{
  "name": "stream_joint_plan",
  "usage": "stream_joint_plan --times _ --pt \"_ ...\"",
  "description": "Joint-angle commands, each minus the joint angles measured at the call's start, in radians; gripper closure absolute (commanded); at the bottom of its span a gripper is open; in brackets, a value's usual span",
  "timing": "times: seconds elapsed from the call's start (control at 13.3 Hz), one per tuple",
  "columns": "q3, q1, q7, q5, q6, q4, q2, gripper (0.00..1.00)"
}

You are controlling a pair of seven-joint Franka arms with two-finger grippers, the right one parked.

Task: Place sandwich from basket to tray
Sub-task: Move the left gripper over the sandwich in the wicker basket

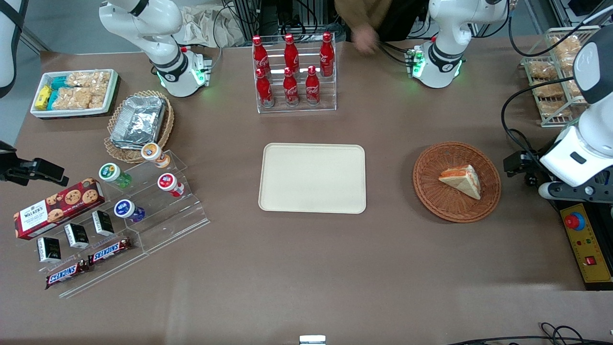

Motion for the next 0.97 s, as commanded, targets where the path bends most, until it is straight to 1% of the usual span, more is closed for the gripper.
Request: stream_joint_plan --times 0.0,0.15,0.3,0.38,0.45,0.53,0.67,0.82,0.9 --pt "0.010 -0.002 -0.002 -0.001 -0.019 0.063 0.011 0.00" --pt "0.010 -0.003 0.001 0.002 -0.025 0.061 0.008 0.00" --pt "0.009 -0.003 -0.003 0.020 -0.093 0.012 -0.021 0.00" --pt "0.009 -0.003 -0.012 0.006 -0.088 -0.067 -0.074 0.00" --pt "0.010 -0.002 -0.046 0.000 -0.027 -0.185 -0.146 0.00" --pt "0.010 0.000 -0.137 -0.015 0.056 -0.315 -0.220 0.00" --pt "0.009 -0.003 -0.431 -0.026 0.229 -0.539 -0.314 0.00" --pt "0.007 -0.005 -0.723 -0.029 0.332 -0.650 -0.319 0.00" --pt "0.007 -0.005 -0.805 -0.027 0.371 -0.695 -0.314 0.00"
